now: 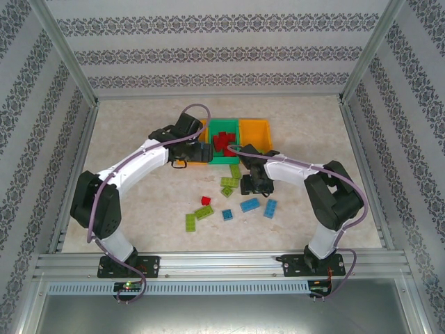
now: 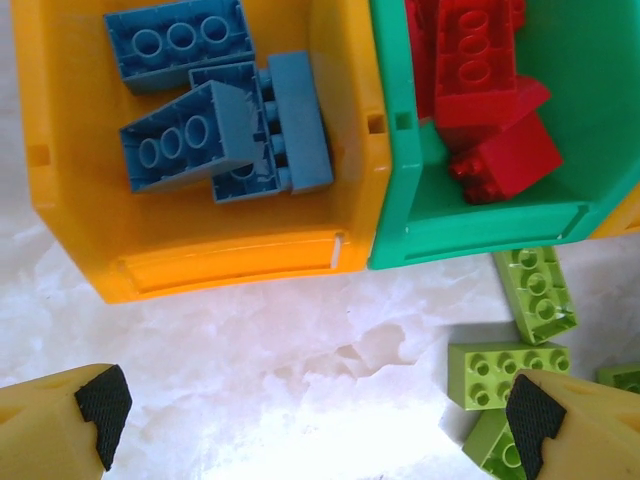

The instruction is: Sort the legos into containers by color

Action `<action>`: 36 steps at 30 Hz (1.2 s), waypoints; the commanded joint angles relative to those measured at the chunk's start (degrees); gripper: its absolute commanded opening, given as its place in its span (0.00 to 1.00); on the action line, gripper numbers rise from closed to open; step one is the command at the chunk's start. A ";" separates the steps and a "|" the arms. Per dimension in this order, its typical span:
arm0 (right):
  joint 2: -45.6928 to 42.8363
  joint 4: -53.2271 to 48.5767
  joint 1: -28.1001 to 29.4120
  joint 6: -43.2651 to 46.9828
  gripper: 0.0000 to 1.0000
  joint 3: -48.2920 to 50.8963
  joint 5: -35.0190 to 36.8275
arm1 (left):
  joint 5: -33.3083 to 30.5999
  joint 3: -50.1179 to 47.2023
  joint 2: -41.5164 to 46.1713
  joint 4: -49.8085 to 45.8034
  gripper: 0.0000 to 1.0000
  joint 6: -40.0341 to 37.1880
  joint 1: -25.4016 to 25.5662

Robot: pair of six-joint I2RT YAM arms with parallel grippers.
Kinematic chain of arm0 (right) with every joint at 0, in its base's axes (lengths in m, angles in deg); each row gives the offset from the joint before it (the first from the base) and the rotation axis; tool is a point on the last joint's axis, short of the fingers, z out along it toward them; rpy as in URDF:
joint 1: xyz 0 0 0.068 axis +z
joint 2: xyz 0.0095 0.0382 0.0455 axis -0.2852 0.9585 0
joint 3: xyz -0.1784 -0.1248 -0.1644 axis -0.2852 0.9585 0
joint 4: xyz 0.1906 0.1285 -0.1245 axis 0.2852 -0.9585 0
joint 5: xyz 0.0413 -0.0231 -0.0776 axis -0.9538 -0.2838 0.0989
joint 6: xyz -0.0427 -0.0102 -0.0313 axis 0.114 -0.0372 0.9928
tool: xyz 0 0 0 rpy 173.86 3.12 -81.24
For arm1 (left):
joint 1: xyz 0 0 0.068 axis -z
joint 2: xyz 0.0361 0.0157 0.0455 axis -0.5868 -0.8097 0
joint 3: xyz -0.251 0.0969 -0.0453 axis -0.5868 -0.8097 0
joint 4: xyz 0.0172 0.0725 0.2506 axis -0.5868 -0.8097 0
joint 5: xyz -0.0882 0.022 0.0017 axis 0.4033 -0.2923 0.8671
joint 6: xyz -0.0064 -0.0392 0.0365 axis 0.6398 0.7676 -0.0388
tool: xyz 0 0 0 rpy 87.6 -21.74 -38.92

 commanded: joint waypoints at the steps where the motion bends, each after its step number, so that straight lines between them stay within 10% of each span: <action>1: -0.78 0.76 -0.78 -0.17 0.59 1.92 2.23 | -2.16 -0.94 2.27 1.08 0.98 -0.31 -0.61; 12: -8.45 -0.60 -5.62 1.60 0.60 -3.27 0.76 | -4.70 -6.10 6.70 2.69 1.00 -1.16 -0.56; 36: 14.31 -0.42 -13.63 -0.99 0.67 -31.48 -1.08 | 2.64 -26.91 18.84 5.50 1.00 -13.45 11.74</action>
